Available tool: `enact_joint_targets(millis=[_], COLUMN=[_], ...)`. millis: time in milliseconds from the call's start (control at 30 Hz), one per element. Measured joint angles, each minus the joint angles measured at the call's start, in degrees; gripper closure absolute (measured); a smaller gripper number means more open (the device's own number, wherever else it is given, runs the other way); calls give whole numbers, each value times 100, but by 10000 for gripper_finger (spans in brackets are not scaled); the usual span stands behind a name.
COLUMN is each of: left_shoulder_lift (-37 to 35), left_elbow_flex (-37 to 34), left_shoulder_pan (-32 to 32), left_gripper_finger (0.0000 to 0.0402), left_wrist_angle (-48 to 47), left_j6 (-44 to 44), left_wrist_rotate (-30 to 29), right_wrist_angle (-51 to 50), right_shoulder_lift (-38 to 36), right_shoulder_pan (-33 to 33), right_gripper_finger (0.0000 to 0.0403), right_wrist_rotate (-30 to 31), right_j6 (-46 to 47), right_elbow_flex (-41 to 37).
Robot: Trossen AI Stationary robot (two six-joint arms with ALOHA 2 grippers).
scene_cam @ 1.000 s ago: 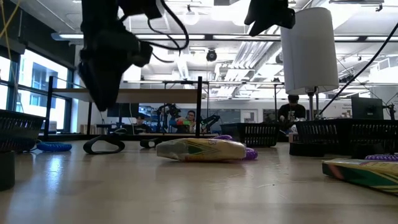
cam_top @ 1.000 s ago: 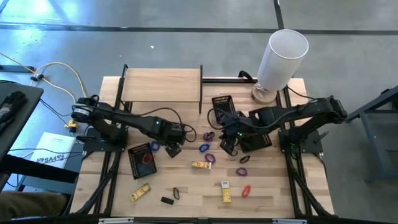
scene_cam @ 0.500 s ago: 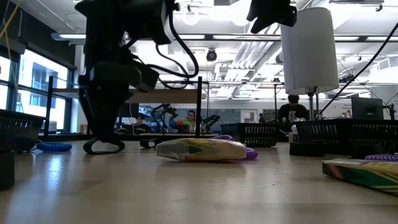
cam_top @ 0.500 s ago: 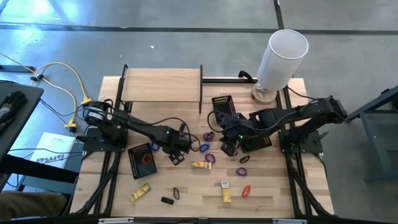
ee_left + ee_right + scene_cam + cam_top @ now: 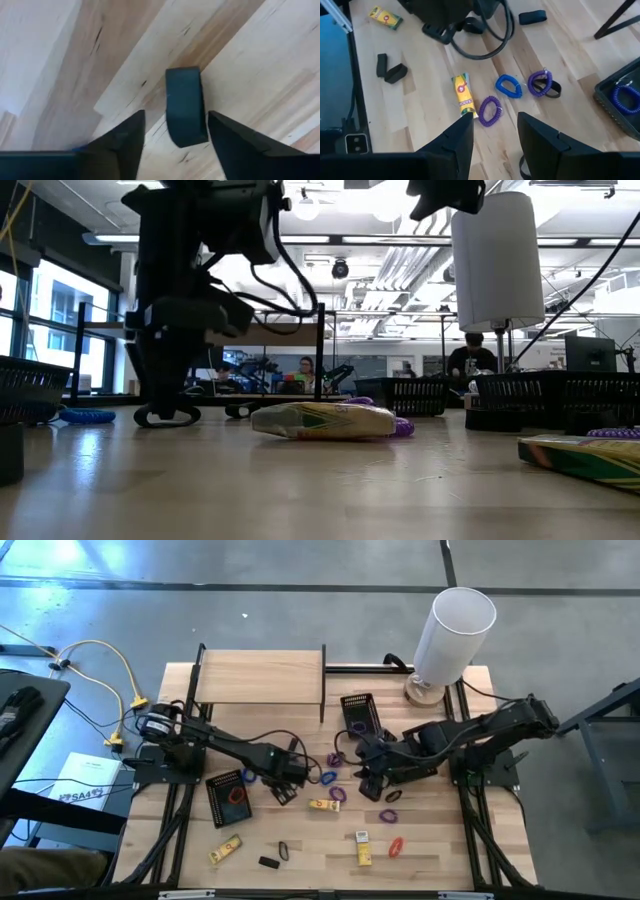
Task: Pick & Place Office Desk Supplies
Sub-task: Put the black rubberband into the bottom right black bin
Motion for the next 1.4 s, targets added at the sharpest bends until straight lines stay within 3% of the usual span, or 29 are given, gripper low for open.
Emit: enact_joint_targets(millis=[300, 533, 800, 867, 1000, 1133, 1267, 1400], left_shoulder_lift=[0, -252, -1683, -2144, -2901, -3116, -3056, -2992], left_elbow_flex=[0, 0, 407, 515, 529, 531, 531, 520], left_shoulder_pan=[-55, -57, 85, 131, 142, 142, 142, 60], left_gripper_finger=[389, 400, 400, 400, 401, 401, 401, 401], left_wrist_angle=[-619, -982, -1104, -724, 959, 2247, 2609, 2586], left_j6=[-148, 140, 297, 436, 589, 736, 735, 735], left_wrist_rotate=[-389, -374, -387, -385, -380, -80, 503, 686], right_wrist_angle=[28, 36, 582, 896, 1763, 2536, 3110, 3676], right_shoulder_lift=[0, 0, 0, 0, 119, 266, 269, 269], right_shoulder_pan=[311, 597, 620, 616, 542, 408, 320, 278], right_gripper_finger=[261, 261, 261, 261, 261, 261, 261, 261], right_wrist_rotate=[0, 369, 609, 702, 861, 870, 921, 1242], right_j6=[254, 506, 601, 548, 180, -531, -1412, -1780], right_elbow_flex=[0, -1, -1, -2, 0, 0, 0, 0])
